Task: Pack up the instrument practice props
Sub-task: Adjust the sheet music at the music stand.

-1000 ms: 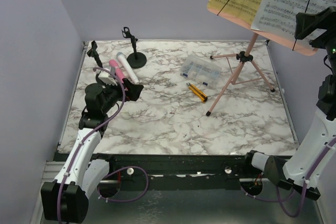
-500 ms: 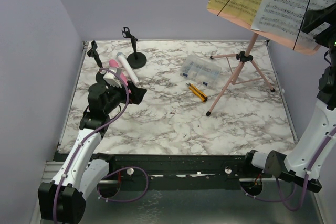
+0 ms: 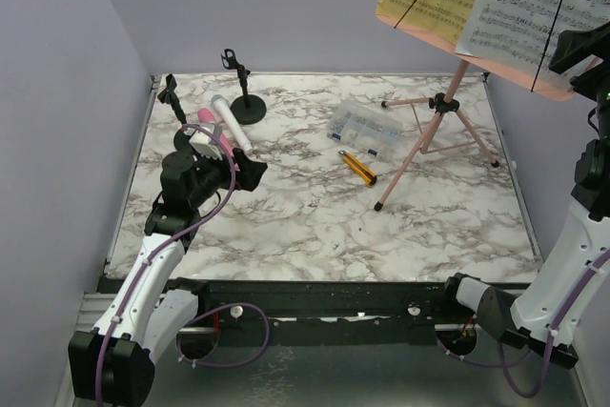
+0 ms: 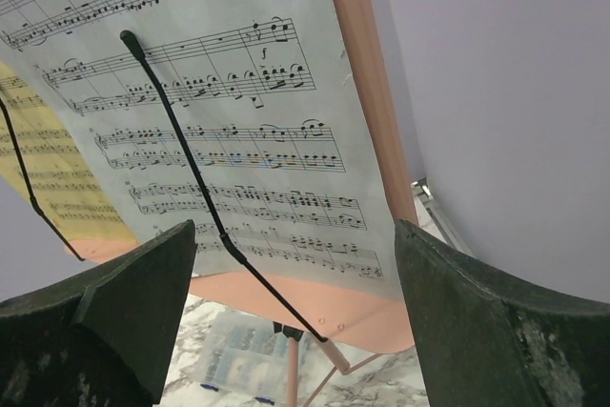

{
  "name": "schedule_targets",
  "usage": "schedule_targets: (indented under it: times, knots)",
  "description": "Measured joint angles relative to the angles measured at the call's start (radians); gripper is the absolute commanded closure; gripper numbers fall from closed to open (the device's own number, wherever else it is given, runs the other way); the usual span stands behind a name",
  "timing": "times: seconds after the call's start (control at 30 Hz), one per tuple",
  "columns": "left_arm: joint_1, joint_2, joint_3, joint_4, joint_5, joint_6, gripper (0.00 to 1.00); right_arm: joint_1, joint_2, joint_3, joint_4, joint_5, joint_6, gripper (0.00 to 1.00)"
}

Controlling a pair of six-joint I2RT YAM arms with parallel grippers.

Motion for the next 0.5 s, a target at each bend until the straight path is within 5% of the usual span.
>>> schedule_targets:
  times: [0.5]
  knots:
    - [0.0,0.0,0.0,-0.003,-0.006,0.008,0.01,-0.006,0.065,-0.008,0.001,-0.019,0.002,0.12]
